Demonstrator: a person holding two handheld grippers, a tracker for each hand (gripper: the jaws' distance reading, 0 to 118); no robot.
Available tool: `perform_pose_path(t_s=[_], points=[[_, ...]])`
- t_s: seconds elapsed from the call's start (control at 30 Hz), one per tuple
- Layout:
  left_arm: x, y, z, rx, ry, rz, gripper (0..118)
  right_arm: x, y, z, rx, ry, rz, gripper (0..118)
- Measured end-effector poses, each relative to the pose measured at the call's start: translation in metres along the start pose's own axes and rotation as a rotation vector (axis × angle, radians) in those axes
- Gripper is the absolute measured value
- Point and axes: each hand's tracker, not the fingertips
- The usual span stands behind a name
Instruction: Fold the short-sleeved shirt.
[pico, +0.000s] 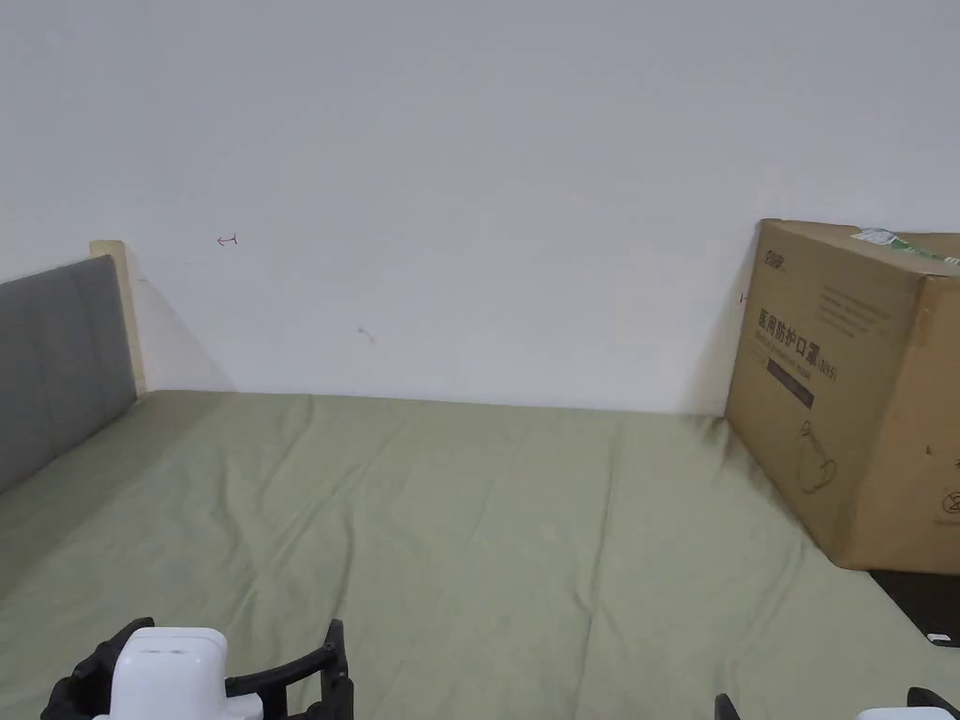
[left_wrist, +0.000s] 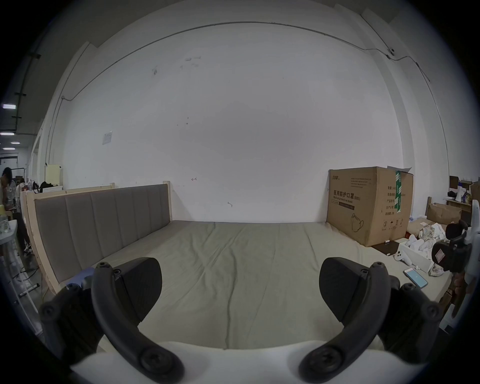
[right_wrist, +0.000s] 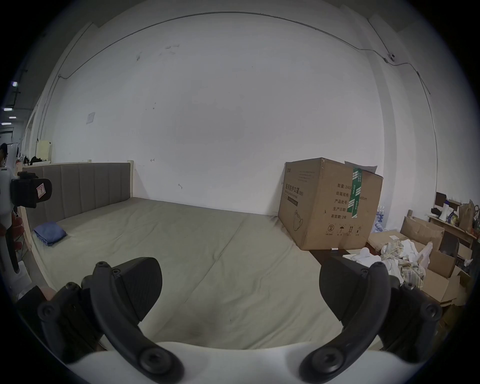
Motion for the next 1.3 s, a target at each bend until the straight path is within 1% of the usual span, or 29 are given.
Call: perform_pose_path(t_s=[0.13, 0.17, 0.2, 0.23, 0.43, 0.53, 0.67, 0.77, 0.87, 1.0, 1.13, 1.3], points=[[-0.001, -0.003, 0.000, -0.001, 0.000, -0.002, 118, -0.004, -0.002, 0.001, 0.025, 0.014, 0.010, 118], [-0.001, -0.002, 0.002, 0.001, -0.001, -0.006, 118, -0.005, -0.002, 0.000, 0.022, 0.023, 0.007, 118], [-0.001, -0.002, 0.002, 0.003, -0.002, -0.009, 118, -0.001, -0.006, 0.000, 0.029, 0.046, -0.015, 118], [-0.001, -0.005, 0.002, 0.005, -0.002, -0.013, 118, 0.001, -0.009, -0.001, 0.028, 0.058, -0.015, 118], [-0.002, -0.022, 0.006, 0.059, 0.006, -0.052, 118, -0.005, -0.028, -0.008, 0.047, 0.051, 0.014, 118], [-0.003, -0.031, 0.003, 0.036, 0.010, -0.060, 118, -0.008, -0.029, -0.009, 0.031, 0.053, -0.007, 118], [-0.006, -0.042, 0.002, -0.004, 0.011, -0.040, 118, -0.010, -0.027, -0.014, 0.017, 0.033, -0.005, 118], [-0.007, -0.046, -0.002, -0.036, 0.011, -0.037, 118, -0.007, -0.028, -0.016, 0.003, 0.065, -0.032, 118], [-0.008, -0.046, -0.004, -0.031, 0.009, -0.042, 118, -0.007, -0.028, -0.015, 0.013, 0.082, -0.040, 118], [-0.011, -0.046, -0.004, -0.035, 0.006, -0.029, 118, -0.010, -0.028, -0.012, 0.029, 0.057, -0.047, 118], [-0.015, -0.047, 0.000, -0.027, 0.005, -0.001, 118, -0.008, -0.029, -0.012, 0.034, 0.057, -0.064, 118], [-0.015, -0.047, 0.004, -0.009, 0.007, 0.006, 118, -0.006, -0.029, -0.011, 0.033, 0.034, -0.078, 118]])
